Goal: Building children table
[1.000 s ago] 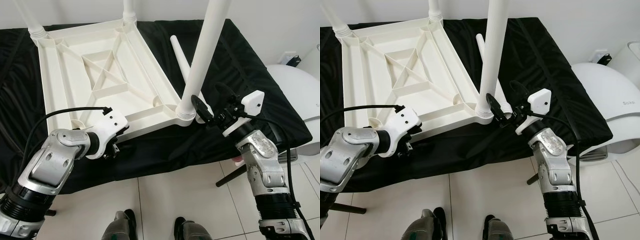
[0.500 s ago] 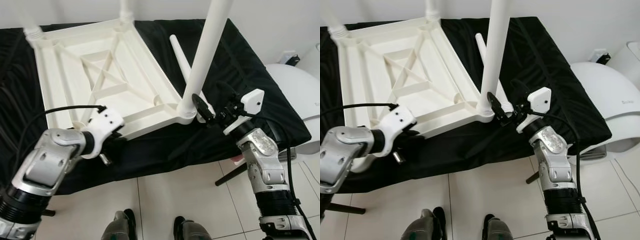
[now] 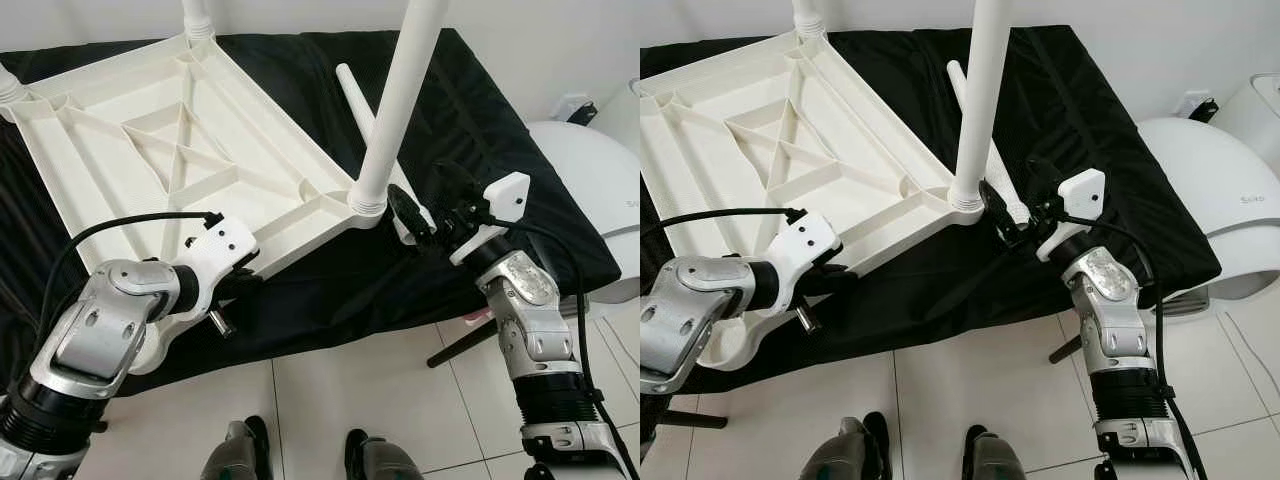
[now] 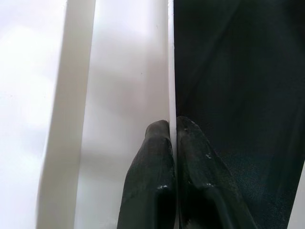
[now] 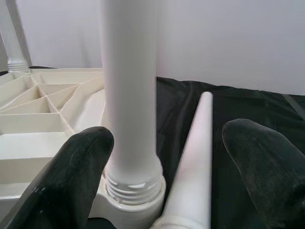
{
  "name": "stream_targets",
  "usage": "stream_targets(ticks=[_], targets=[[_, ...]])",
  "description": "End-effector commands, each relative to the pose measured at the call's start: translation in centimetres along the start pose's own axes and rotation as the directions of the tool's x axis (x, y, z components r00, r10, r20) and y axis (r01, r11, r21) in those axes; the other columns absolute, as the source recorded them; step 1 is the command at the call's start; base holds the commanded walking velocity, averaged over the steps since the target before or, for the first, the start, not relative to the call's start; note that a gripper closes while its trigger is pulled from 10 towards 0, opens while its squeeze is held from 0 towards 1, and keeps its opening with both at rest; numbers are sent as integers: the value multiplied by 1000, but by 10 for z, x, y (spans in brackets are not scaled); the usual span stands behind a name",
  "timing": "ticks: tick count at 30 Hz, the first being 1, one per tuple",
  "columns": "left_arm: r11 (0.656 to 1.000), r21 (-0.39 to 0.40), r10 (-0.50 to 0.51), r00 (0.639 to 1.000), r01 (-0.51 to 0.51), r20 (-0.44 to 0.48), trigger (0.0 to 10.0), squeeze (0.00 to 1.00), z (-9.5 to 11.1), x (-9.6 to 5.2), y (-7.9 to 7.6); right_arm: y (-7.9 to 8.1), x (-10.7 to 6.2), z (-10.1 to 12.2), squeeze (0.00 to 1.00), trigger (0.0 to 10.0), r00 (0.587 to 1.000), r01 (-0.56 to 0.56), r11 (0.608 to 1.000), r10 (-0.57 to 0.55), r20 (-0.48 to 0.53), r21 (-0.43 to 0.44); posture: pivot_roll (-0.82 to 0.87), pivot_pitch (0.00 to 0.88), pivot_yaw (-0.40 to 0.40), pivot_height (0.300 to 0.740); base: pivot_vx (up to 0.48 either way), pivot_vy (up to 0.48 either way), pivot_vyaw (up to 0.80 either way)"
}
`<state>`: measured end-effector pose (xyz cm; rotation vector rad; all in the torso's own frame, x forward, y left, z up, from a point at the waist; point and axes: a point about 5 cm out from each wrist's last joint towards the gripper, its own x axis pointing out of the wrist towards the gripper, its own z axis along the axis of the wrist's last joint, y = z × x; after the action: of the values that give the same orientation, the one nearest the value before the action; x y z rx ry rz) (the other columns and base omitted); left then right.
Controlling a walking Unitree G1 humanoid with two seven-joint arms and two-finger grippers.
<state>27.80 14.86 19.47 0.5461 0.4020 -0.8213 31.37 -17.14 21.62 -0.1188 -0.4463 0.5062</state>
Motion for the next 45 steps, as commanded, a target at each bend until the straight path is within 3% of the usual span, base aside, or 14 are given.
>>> stream_targets(ticks=[1,3,4,6,14,17,19,21,24,27,30,38,42,45], targets=[[994,-5,111,993,-111,-31,10000,0,-5,-1,5,-5,-5,2,0,10000,998,61,998,-61,5,14,-4,227,-19,740,0,0,0],[994,-5,111,993,-111,-31,10000,0,-5,-1,5,-5,-5,2,0,10000,998,61,998,-61,5,14,-4,227,-19,740,0,0,0],[993,-3,114,993,-114,-29,10000,0,-5,-2,4,-11,-10,3,0,10000,981,193,981,-193,3,-3,-5,228,-22,740,0,0,0],[992,-1,124,992,-124,-29,10000,0,-4,-3,5,-12,-13,4,0,10000,962,273,962,-273,13,-3,-5,227,-21,740,0,0,0],[990,-18,141,990,-141,-16,10000,0,1,-3,4,-8,-12,1,0,10000,943,334,943,-334,5,-5,-10,227,-14,740,0,0,0],[970,-65,233,972,-234,-22,10000,0,2,-3,14,-3,-9,1,0,10000,939,343,939,-343,9,23,-5,228,-14,740,0,0,0],[970,-65,233,972,-234,-22,10000,0,2,-3,14,-3,-9,1,0,10000,939,343,939,-343,9,23,-5,228,-14,740,0,0,0],[935,-142,324,946,-324,-29,10000,0,2,-4,24,0,-7,2,0,10000,936,352,935,-353,10,34,-3,229,-16,740,0,0,0],[918,-172,358,933,-358,-32,10000,0,3,-5,28,0,-7,2,0,10000,933,360,932,-360,9,36,-3,229,-16,740,0,0,0],[849,-254,463,884,-463,-66,10000,0,1,-1,38,1,-4,4,0,10000,928,372,927,-373,12,35,-5,234,-14,740,0,0,0],[823,-274,492,866,-497,-92,10000,0,-2,4,39,1,-4,5,0,10000,925,379,925,-380,15,33,-7,238,-11,740,0,0,0],[788,-300,522,841,-538,-141,10000,0,-6,19,42,1,-4,7,0,10000,921,390,921,-390,19,31,-9,245,-2,740,0,0,0],[762,-329,536,828,-558,-163,10000,0,-7,35,45,3,-4,7,0,10000,917,397,917,-398,18,33,-9,248,8,740,0,0,0],[762,-324,539,826,-561,-163,10000,0,-7,40,47,4,-4,7,0,10000,917,399,916,-399,17,33,-11,248,10,740,0,0,0]])
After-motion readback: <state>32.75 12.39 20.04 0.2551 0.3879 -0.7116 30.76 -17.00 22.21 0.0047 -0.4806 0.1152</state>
